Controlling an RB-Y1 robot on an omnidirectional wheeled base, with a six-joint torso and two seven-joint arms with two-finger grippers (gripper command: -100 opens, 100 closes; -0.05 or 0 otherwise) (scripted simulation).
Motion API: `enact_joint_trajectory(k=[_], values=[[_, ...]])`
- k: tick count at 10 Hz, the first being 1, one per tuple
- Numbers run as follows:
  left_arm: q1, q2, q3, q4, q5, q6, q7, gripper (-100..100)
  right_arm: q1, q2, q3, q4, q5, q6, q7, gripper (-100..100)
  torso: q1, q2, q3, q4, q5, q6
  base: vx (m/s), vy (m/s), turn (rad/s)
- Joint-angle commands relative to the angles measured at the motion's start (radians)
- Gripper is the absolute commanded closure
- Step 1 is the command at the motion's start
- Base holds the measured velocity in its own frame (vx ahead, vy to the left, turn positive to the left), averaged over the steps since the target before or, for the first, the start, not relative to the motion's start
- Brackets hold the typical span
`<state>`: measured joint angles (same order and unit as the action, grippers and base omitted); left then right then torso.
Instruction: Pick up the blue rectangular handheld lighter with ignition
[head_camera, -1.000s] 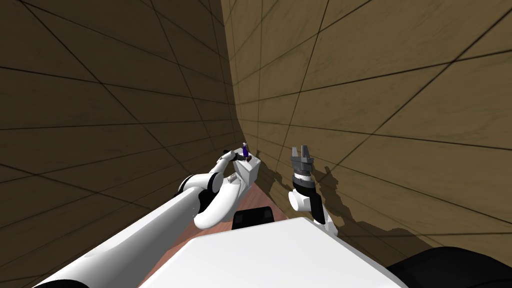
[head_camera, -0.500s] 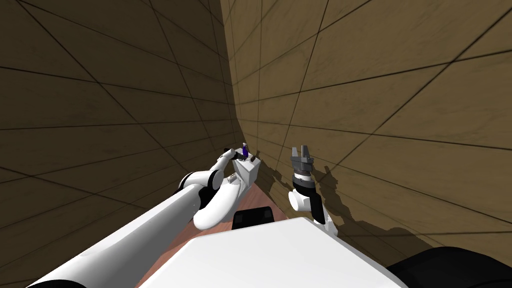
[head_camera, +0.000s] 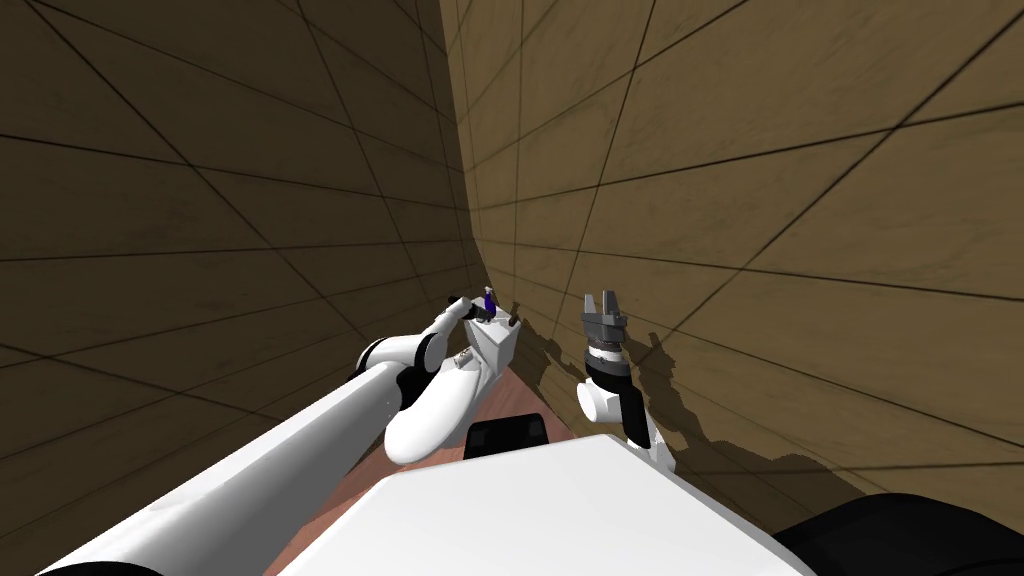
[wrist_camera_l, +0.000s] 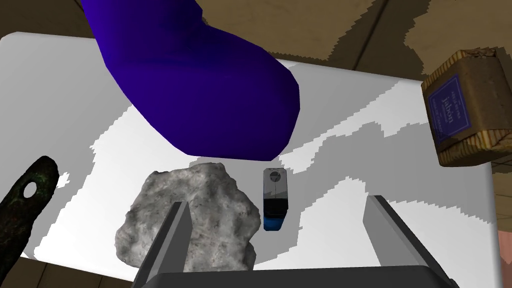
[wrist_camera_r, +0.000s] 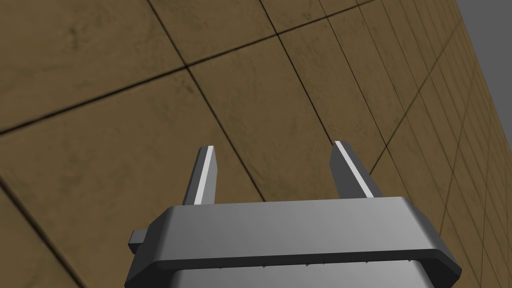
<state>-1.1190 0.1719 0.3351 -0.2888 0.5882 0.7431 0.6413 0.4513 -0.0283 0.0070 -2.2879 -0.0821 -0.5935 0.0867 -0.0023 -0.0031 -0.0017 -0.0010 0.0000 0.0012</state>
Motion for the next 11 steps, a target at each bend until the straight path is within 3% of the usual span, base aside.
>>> enact_joint_trajectory(k=[1, 3, 4, 8, 9, 10, 11], values=[[0.05, -0.02, -0.011, -0.05, -0.021, 0.019, 0.024, -100, 0.0, 0.0, 0.0, 0.0, 0.0, 0.0, 0.0, 0, 0.0, 0.0, 0.0, 0.0, 0.0, 0.0, 0.106, -0.014, -0.031], [0.061, -0.023, -0.014, -0.083, -0.026, 0.019, 0.029, -100, 0.0, 0.0, 0.0, 0.0, 0.0, 0.0, 0.0, 0, 0.0, 0.0, 0.0, 0.0, 0.0, 0.0, 0.031, -0.011, 0.005], [0.063, -0.023, -0.015, -0.089, -0.027, 0.024, 0.033, 100, 0.0, 0.0, 0.0, 0.0, 0.0, 0.0, 0.0, 0, 0.0, 0.002, 0.001, 0.0, 0.0, 0.0, 0.0, 0.0, 0.0], [0.063, -0.025, -0.015, -0.088, -0.026, 0.025, 0.033, 100, 0.0, 0.0, 0.0, 0.0, 0.0, 0.0, 0.0, 0, 0.001, 0.002, 0.001, 0.0, 0.0, -0.001, 0.0, 0.0, 0.0], [0.063, -0.025, -0.015, -0.088, -0.026, 0.025, 0.033, 0, 0.0, 0.0, 0.0, 0.0, 0.0, 0.0, 0.0, 0, 0.001, 0.002, 0.001, 0.0, 0.0, -0.001, 0.0, 0.0, 0.0], [0.035, -0.008, -0.015, -0.097, -0.022, 0.044, 0.035, 100, 0.0, 0.0, 0.0, 0.0, 0.0, 0.0, 0.0, 0, 0.001, 0.002, 0.001, 0.0, 0.0, -0.001, -0.069, 0.016, 0.05], [0.045, -0.016, -0.014, -0.085, -0.022, 0.031, 0.031, 100, 0.0, 0.0, 0.0, 0.0, 0.0, 0.0, 0.0, 0, 0.003, 0.006, 0.003, 0.002, 0.0, -0.002, -0.04, 0.011, 0.016]])
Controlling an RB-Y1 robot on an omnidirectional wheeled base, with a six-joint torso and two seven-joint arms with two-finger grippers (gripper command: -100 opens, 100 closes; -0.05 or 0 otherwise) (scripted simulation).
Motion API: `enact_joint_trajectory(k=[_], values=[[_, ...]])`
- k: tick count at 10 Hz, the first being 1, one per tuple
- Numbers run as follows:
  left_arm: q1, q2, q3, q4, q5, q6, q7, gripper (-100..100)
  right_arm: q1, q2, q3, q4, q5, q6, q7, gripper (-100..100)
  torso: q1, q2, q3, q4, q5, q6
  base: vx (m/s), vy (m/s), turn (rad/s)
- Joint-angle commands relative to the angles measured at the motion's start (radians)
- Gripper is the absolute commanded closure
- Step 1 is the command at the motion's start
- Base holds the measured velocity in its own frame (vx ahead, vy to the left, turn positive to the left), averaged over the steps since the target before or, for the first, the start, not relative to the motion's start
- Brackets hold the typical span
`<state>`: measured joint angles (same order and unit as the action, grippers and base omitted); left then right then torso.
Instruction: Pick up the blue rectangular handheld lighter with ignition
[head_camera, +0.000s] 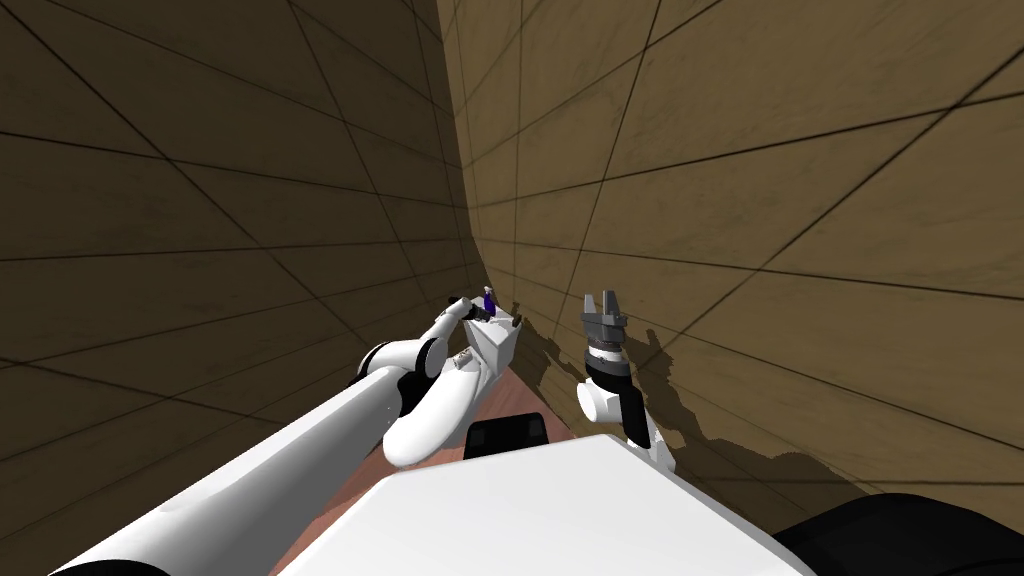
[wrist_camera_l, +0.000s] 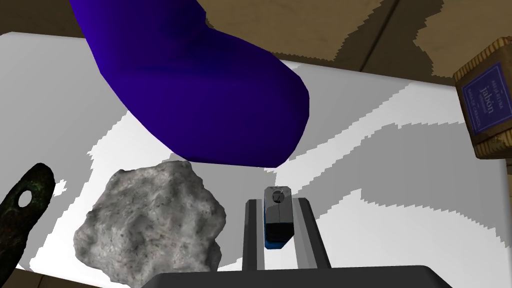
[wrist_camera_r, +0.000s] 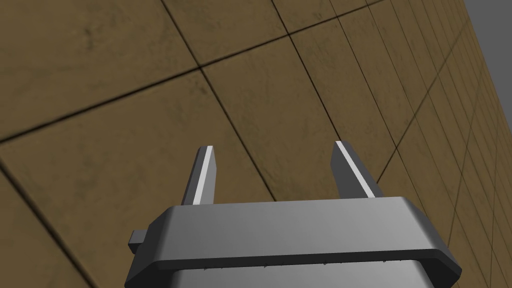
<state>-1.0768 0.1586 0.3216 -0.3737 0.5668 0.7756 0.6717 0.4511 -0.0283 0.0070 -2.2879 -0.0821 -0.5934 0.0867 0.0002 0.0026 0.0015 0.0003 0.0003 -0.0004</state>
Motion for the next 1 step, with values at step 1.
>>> enact_joint_trajectory(k=[1], values=[[0.0, 0.0, 0.0, 0.0, 0.0, 0.0, 0.0, 0, 0.0, 0.0, 0.0, 0.0, 0.0, 0.0, 0.0, 0, 0.0, 0.0, 0.0, 0.0, 0.0, 0.0, 0.0, 0.0, 0.0]])
